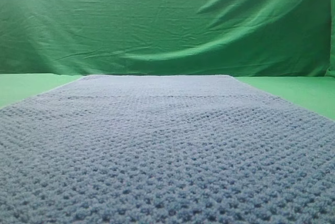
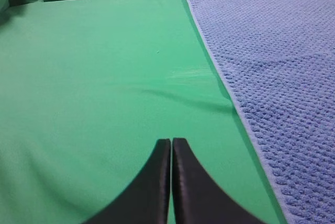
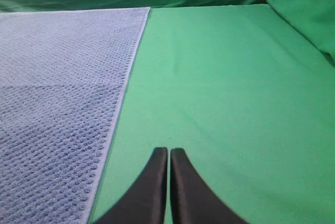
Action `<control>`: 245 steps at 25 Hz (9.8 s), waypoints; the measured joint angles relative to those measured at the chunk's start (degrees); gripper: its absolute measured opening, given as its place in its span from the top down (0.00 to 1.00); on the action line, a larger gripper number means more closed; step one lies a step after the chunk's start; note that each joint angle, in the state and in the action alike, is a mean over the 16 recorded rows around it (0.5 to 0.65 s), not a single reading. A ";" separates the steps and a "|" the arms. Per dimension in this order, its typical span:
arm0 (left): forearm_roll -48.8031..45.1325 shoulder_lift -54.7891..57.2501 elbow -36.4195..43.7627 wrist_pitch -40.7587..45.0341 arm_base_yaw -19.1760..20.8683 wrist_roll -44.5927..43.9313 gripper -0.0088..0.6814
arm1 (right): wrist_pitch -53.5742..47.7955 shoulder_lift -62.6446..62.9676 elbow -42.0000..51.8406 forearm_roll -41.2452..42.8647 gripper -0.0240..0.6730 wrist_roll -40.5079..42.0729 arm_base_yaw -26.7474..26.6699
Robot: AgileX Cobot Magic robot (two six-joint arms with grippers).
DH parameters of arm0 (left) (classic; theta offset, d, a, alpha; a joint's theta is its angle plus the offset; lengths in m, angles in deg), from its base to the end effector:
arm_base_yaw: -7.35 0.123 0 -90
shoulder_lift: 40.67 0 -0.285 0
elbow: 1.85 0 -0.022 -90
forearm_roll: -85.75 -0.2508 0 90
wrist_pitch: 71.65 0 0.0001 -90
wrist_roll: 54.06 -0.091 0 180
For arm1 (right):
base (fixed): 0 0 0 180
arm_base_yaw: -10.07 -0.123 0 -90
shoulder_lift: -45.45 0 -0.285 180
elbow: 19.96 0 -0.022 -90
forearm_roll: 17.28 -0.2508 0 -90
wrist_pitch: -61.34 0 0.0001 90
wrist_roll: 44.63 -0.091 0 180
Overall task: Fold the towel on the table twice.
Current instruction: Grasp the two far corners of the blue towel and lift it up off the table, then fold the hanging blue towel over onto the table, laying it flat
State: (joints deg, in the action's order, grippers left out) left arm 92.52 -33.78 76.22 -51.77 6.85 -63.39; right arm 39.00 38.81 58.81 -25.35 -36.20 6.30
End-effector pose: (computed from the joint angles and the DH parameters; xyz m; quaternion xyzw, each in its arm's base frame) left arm 0.0528 -0.0041 0.1779 0.0361 0.7909 -0.0028 0.6108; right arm 0.0513 0.0083 0.1705 -0.0490 0.8051 0.0360 0.5900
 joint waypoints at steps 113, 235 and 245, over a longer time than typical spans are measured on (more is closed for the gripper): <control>3.43 105.87 -76.11 23.21 -9.86 5.66 0.93 | -25.80 -109.77 -80.83 6.91 0.82 -8.43 -14.03; 18.01 57.75 -47.95 26.60 -11.44 6.47 0.99 | -30.42 -60.76 -52.39 4.36 0.97 -18.07 -22.09; 21.02 52.36 -35.77 24.68 -11.44 6.45 0.99 | -30.61 -58.32 -44.69 9.19 0.97 -26.52 -29.51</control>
State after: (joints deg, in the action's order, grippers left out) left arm 113.54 18.58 40.45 -27.09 -4.59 -56.93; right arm 8.39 -19.52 14.11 -16.16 -62.71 -23.20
